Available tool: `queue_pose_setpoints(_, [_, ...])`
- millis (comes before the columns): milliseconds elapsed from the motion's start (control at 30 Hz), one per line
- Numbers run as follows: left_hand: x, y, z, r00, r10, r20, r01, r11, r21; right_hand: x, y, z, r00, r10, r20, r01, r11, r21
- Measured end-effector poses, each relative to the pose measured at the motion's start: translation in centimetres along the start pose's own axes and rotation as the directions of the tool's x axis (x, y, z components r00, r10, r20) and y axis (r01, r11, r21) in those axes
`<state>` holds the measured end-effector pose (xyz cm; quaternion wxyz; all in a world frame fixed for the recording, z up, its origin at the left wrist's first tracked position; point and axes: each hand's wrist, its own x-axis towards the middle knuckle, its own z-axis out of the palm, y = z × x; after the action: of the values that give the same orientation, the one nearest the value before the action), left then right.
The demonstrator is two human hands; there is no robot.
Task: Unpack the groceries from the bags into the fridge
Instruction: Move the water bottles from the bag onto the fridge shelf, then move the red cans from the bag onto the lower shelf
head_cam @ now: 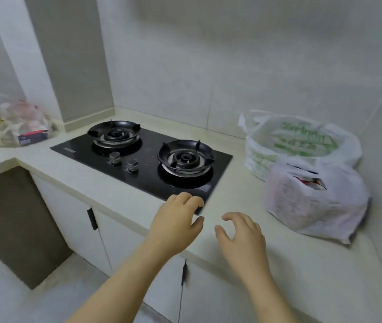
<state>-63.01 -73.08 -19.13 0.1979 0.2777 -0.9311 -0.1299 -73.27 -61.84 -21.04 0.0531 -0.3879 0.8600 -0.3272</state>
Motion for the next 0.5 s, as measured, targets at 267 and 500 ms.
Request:
queue_pose_setpoints(267, [12.0, 1.7, 4.3, 0.965, 0.254, 0.067, -0.246, 0.964, -0.105, 8.3, 3.8, -1.7, 0.963, 0.179, -0.202, -0.181, 0.983, 0.009])
queue_pose_setpoints(500, [20.0, 4.7, 8.1, 0.882, 0.464, 0.084, -0.436, 0.869, -0.234, 12.5, 6.7, -3.6, 0.797, 0.227, -0.560, -0.207, 0.973, 0.100])
